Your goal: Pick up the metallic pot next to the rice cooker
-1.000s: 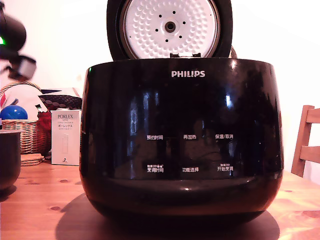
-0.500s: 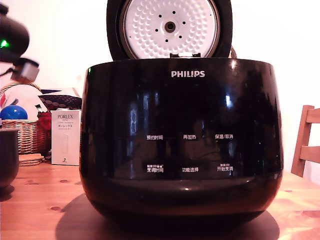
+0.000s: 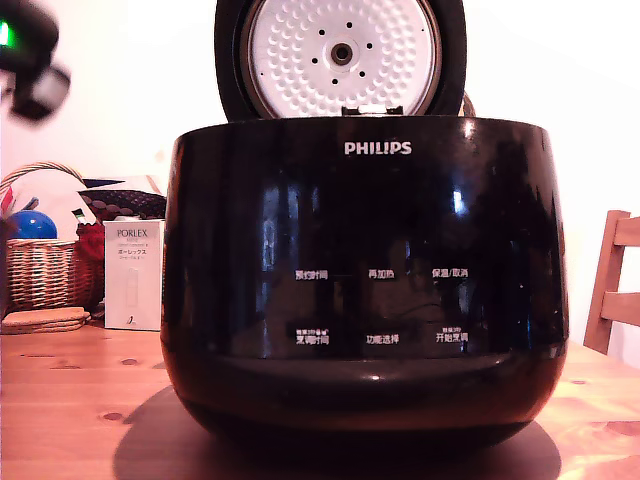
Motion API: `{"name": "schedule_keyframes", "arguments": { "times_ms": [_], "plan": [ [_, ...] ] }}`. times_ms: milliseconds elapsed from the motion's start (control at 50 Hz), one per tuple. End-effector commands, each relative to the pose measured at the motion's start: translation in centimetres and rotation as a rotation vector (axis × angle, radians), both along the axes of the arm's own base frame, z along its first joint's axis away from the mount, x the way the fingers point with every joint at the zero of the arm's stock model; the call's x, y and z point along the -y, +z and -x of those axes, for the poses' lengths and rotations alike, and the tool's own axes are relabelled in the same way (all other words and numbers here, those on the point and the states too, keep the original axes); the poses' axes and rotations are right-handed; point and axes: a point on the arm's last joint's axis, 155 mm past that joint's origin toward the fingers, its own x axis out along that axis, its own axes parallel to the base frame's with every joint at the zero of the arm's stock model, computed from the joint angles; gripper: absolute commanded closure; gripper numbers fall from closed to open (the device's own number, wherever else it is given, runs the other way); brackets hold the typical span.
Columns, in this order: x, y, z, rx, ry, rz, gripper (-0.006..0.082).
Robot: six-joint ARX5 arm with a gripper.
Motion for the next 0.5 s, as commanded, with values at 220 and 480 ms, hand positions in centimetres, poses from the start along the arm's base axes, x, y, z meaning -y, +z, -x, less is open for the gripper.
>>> {"name": "schedule_keyframes", "arguments": {
  "times_ms": [220, 480],
  "plan": [
    [2.1, 8.0, -0.6, 0.288, -0.032, 0.067, 0.0788],
    [2.5, 9.5, 0.0, 0.342, -0.054, 0.085, 0.0788]
  ]
}}
